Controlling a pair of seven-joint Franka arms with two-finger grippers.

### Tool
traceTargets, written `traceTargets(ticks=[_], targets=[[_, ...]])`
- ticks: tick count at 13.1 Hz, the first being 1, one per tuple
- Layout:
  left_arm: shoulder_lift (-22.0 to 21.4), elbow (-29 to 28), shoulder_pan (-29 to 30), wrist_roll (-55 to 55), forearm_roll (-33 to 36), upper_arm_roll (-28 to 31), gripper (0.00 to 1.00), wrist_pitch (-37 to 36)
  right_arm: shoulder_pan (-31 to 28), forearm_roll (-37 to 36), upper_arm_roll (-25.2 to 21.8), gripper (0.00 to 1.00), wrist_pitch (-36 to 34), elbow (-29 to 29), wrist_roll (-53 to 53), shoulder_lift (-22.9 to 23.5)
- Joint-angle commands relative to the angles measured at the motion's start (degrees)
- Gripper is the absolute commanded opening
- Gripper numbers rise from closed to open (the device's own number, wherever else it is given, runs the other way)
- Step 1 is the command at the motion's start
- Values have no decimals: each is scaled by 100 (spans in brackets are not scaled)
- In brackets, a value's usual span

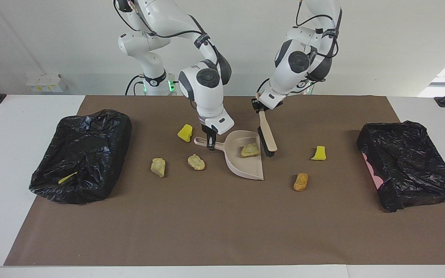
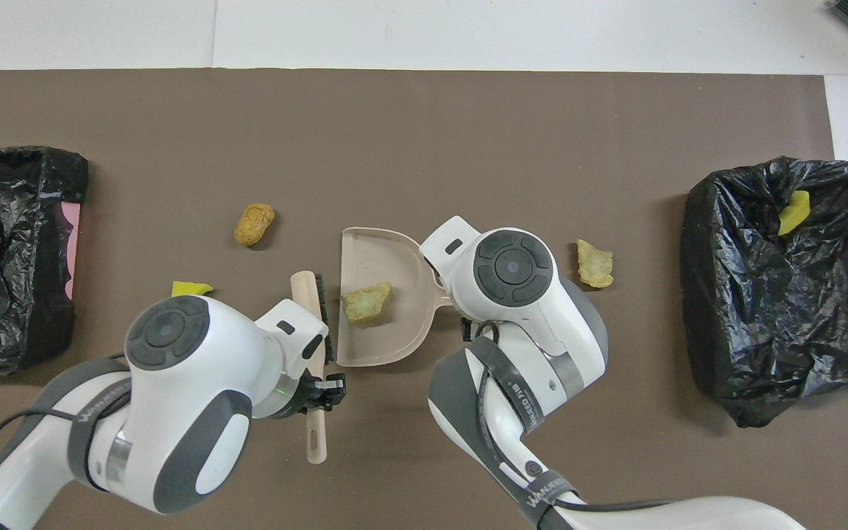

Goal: Sweep and dump trash in bin
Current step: 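Sweep the yellow sponge into the dustpan with the left gripper's brush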

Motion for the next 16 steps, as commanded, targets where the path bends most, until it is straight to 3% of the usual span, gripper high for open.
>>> traceTargets(ticks=[1, 5, 9, 14, 16], targets=[[-49, 171, 596, 271, 602, 6, 0, -351, -94, 9, 46, 0, 199, 28, 348, 55], [4, 154, 1887, 1920, 1000, 6, 0, -360, -7, 9, 46, 0, 208, 37, 744, 56], [-57, -4, 2776, 2442, 1809, 6, 0, -438, -33, 9, 46, 0, 199, 28, 763, 64], [-66, -522, 2717, 1987, 1800, -20, 0, -211, -24, 9, 46, 0, 182, 28, 772, 64], [-40, -724, 2289, 1531, 1800, -47, 0, 113, -24, 9, 46, 0, 182, 28, 772, 55]])
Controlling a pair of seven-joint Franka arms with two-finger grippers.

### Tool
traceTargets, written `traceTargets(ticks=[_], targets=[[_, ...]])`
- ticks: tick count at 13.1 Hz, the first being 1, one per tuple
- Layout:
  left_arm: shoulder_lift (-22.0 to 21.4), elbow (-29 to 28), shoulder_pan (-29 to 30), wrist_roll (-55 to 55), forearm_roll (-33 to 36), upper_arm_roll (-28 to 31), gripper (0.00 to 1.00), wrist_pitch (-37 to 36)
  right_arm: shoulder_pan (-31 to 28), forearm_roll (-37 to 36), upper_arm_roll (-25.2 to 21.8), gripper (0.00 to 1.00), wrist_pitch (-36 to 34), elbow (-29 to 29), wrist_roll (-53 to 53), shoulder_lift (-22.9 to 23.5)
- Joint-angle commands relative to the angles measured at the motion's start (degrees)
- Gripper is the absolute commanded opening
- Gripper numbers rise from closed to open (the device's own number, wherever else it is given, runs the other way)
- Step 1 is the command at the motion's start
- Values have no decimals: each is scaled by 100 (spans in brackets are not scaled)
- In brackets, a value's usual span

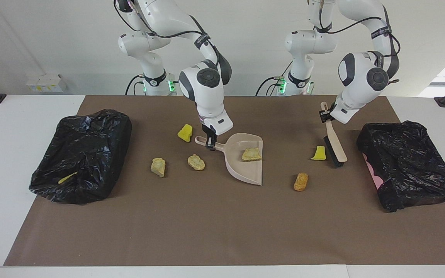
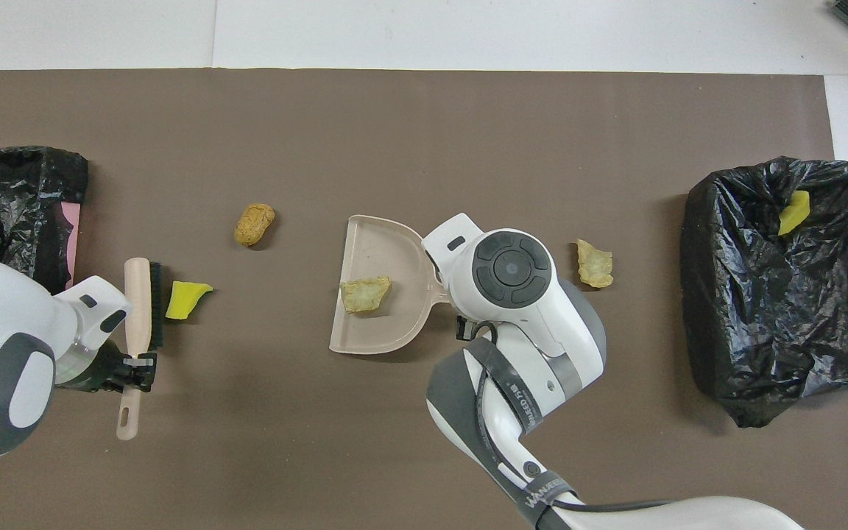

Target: Sweep and dump trash in bin

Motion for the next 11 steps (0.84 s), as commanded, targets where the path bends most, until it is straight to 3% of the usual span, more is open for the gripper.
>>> traceTargets(ticks=[1, 5, 11], targets=[[-3, -242, -667, -868, 73, -13, 0, 483, -40, 9, 42, 0, 118, 26, 185, 54], [182, -207, -1740, -1338, -857, -13, 0, 1151, -40, 0, 42, 0, 162, 44, 448, 141], [147, -128, -3182, -1329, -1553, -31, 0, 1399, 22, -17, 42, 0, 277, 52, 774, 273]])
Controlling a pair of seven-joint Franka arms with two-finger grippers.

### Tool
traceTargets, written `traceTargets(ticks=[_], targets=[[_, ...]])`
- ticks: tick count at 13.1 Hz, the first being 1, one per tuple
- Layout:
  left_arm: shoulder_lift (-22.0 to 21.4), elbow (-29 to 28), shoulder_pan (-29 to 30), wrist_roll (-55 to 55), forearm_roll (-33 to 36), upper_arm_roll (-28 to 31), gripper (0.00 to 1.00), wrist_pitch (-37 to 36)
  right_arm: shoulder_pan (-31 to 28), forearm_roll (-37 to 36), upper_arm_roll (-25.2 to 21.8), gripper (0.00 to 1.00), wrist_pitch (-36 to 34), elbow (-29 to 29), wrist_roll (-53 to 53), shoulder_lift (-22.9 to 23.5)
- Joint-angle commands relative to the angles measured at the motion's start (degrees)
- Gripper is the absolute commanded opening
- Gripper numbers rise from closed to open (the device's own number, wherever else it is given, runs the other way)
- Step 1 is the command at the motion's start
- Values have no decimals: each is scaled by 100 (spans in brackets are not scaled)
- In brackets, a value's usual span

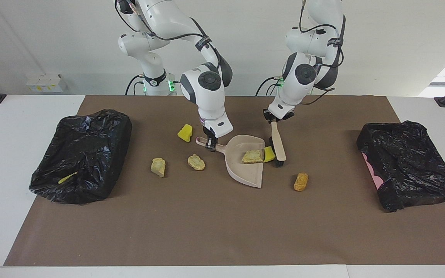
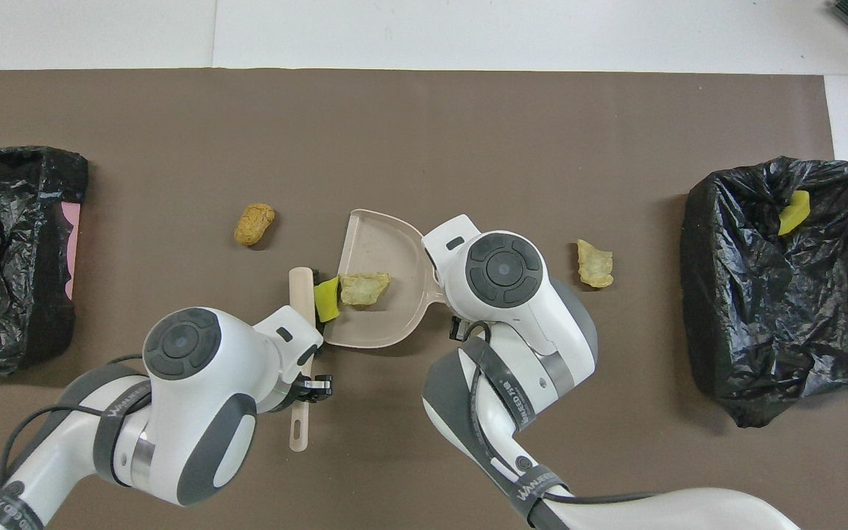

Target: Sweep and dump trash in bin

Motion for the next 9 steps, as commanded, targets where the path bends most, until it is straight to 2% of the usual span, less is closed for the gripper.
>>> traceTargets(ticks=[1, 4, 6, 9], targets=[[-46, 107, -561, -40, -138, 88, 0, 92, -17, -17, 39, 0, 182, 52, 231, 121], [-11, 309, -659, 100, -86, 88, 0, 39, -17, -17, 39, 0, 173, 52, 231, 121], [-46, 476, -476, 485, 2, 149, 0, -13, -17, -8, 39, 0, 164, 70, 240, 130], [-11, 687, 42, 628, 728, 150, 0, -276, -34, -17, 39, 0, 173, 87, 336, 147]])
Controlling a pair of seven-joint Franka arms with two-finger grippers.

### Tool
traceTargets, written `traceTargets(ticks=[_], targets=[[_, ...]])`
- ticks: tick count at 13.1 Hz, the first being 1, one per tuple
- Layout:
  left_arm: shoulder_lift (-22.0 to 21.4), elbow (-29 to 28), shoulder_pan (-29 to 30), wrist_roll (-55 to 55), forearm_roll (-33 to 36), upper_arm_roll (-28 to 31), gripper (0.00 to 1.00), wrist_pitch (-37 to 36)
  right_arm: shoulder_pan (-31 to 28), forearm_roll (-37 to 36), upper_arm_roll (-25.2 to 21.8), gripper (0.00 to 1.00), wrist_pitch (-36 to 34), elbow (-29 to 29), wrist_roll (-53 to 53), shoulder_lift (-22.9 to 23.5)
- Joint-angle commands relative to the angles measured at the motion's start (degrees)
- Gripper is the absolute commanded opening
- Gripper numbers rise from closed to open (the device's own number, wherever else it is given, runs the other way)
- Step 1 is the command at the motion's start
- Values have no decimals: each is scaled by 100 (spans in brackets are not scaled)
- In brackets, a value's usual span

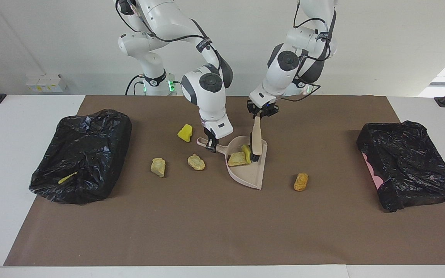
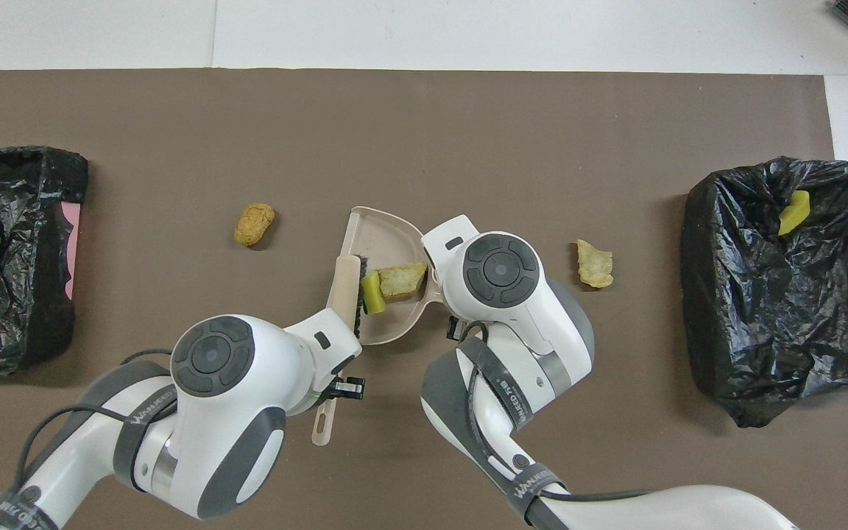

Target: Sweep and dump trash in bin

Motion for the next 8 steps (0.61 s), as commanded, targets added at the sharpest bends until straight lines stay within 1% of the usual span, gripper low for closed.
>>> traceTargets(ticks=[1, 3, 4, 5, 6, 8], targets=[[38, 322, 524, 183, 715, 7, 0, -363, -43, -17, 40, 0, 150, 120, 198, 128], [188, 516, 1086, 218, 814, 7, 0, -548, -51, -17, 40, 0, 150, 155, 206, 172], [249, 578, 1262, 297, 823, 7, 0, -531, -60, -17, 40, 0, 150, 182, 206, 172], [328, 665, 1438, 506, 832, 15, 0, -513, -60, -8, 40, 0, 132, 260, 206, 189], [442, 823, 1762, 874, 841, 7, 0, -548, -51, -8, 40, 0, 115, 331, 215, 207], [705, 1087, 2202, 1586, 1155, 7, 0, -575, -60, -8, 40, 0, 123, 366, 259, 216]])
